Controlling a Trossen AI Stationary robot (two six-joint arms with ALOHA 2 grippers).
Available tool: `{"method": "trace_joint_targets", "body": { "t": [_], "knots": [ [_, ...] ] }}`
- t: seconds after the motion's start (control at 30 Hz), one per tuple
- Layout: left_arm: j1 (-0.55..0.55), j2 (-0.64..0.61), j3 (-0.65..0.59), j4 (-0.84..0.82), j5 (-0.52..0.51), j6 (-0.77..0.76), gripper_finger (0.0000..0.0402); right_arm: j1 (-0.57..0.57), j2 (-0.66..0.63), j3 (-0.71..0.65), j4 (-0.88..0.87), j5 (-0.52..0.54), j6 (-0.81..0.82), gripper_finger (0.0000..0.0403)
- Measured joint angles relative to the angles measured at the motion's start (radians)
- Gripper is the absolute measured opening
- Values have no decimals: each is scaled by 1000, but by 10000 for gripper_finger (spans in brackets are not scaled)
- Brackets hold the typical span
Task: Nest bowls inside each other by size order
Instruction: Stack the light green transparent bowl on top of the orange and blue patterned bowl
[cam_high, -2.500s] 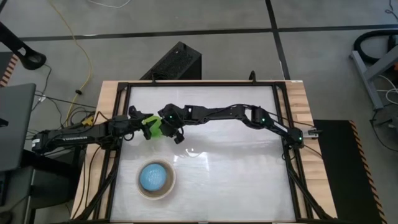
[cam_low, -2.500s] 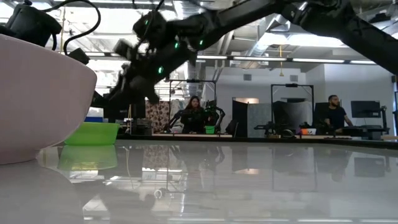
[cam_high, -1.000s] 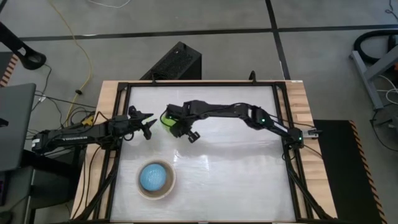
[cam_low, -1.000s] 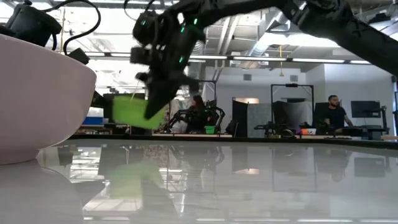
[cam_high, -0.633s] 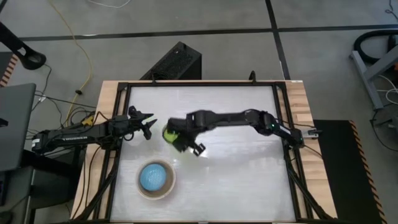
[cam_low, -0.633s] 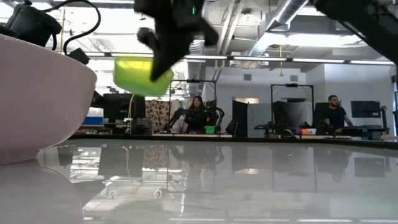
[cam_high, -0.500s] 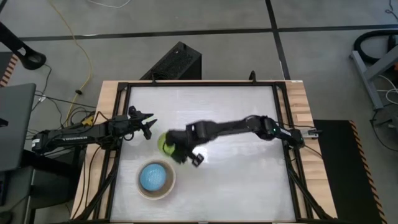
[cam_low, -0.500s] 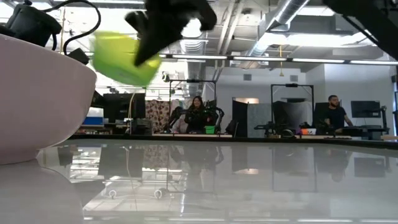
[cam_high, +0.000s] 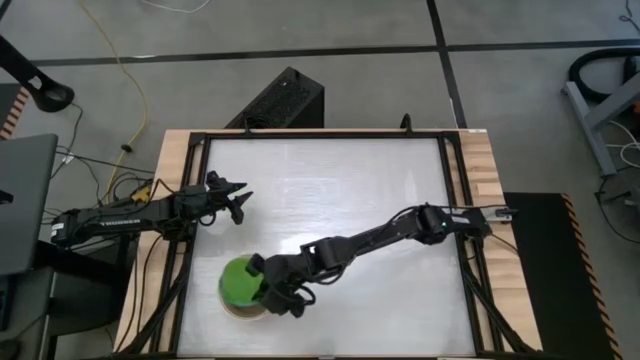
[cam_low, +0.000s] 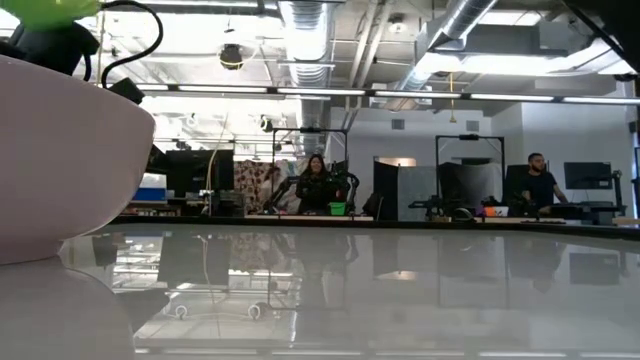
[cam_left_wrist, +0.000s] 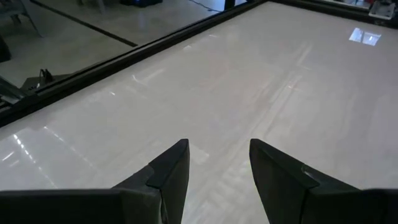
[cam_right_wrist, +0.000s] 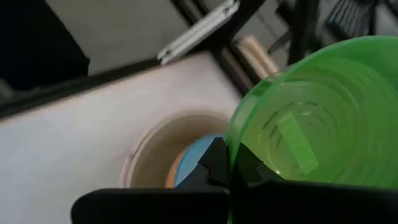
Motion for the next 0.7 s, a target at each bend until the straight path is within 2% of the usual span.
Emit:
{"method": "trace_joint_targets", "body": {
  "t": [0.23,0.7],
  "knots": [
    [0,0,0,0,4,-9,158,-31,76,-2,67,-8,32,1],
    [0,0,0,0,3,10,158,-39,103,-3,31,-72,89,1]
  ]
}}
